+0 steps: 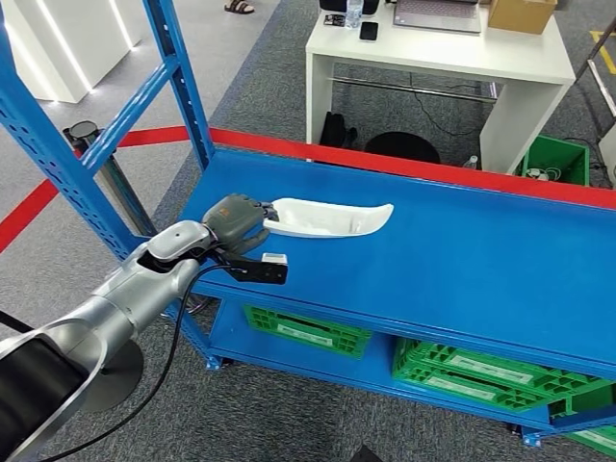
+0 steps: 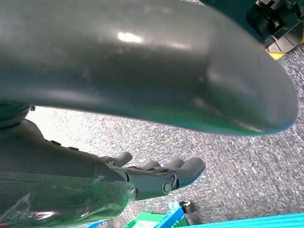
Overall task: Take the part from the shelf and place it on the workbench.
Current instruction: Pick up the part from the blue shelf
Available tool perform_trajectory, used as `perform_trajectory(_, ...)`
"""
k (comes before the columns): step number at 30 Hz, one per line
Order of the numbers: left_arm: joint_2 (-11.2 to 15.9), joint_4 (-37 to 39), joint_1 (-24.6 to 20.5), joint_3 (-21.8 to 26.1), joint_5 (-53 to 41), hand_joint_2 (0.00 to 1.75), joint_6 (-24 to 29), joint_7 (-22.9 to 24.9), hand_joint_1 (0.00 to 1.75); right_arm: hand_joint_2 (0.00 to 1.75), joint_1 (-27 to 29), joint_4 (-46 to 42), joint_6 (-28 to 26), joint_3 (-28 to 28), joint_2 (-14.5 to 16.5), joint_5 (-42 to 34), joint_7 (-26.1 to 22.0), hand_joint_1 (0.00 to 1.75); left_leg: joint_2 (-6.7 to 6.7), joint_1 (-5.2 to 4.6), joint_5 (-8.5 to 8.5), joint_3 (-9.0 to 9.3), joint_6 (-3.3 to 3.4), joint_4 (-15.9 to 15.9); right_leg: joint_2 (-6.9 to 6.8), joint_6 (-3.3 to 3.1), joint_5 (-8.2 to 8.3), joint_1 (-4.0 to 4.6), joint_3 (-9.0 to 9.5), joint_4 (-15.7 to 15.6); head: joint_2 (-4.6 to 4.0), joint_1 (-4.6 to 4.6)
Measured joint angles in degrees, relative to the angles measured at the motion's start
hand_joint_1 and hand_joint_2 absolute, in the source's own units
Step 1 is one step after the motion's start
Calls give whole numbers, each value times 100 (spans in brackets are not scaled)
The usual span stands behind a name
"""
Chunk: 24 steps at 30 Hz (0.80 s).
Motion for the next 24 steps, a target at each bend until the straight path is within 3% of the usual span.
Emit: perform_trajectory(24,128,96,56,98,-87,175,144,459,175,0,2,0,-80,-2,0,-119,26,0,0,0,0,-3,0,0,0,0,0,0,-3,0,0,0)
